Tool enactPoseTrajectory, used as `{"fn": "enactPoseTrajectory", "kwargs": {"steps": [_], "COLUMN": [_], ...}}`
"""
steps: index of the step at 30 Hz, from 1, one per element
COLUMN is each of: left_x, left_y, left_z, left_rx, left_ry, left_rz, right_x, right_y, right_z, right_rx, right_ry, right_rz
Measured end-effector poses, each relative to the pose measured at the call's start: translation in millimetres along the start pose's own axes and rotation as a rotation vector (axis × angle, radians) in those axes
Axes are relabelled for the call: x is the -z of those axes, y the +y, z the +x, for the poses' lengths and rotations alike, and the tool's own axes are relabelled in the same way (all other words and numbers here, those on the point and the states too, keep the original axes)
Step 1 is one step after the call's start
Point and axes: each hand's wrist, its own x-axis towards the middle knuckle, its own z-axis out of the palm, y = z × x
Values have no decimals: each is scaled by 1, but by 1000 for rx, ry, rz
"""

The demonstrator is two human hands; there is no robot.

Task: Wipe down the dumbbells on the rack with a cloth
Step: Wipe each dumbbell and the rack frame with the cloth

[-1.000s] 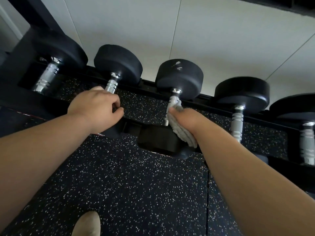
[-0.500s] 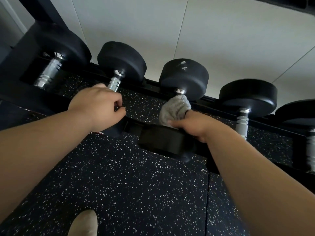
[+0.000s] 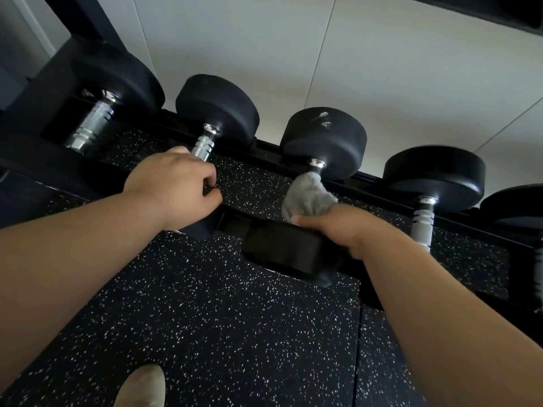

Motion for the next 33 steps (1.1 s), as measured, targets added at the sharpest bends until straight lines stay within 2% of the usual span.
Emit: {"fn": "enactPoseTrajectory", "kwargs": {"steps": [3, 5, 7, 8, 10, 14, 15, 19, 22, 24, 28, 31, 33], "left_x": [2, 3, 3, 3, 3, 2, 3, 3, 4, 6, 5, 4, 3], "left_y": [3, 4, 3, 2, 2, 1, 2, 2, 3, 5, 6, 5, 4], "left_z": [0, 0, -1, -1, -1, -1, -1, -1, -2, -3, -4, -3, -3], "left_rx": [3, 0, -6, -4, 4, 7, 1, -6, 4, 6, -32, -32, -31], "left_ry": [-5, -8, -11, -11, -10, -11, -12, -10, -3, 23, 53, 51, 45], "left_rz": [13, 14, 12, 12, 11, 8, 9, 18, -1, -7, 38, 34, 29], "right_x": [1, 1, -1, -2, -3, 16, 24, 46, 54, 54, 60, 54, 50], "right_y": [-5, -18, -28, -31, -24, 0, 6, 8, -1, -14, -40, -56, -65], "right_z": [-4, 4, 14, 13, 13, -8, -10, -18, -9, -8, 2, 7, 9], "right_rx": [42, 109, 99, 93, 101, 114, 133, 104, 170, 240, 207, 446, 592], "right_ry": [-9, 125, 269, 287, 232, 171, 206, 469, 544, 492, 411, 516, 521], "right_rz": [-42, 13, 25, 15, 32, -229, -182, 318, 429, 349, 71, -86, -222]}}
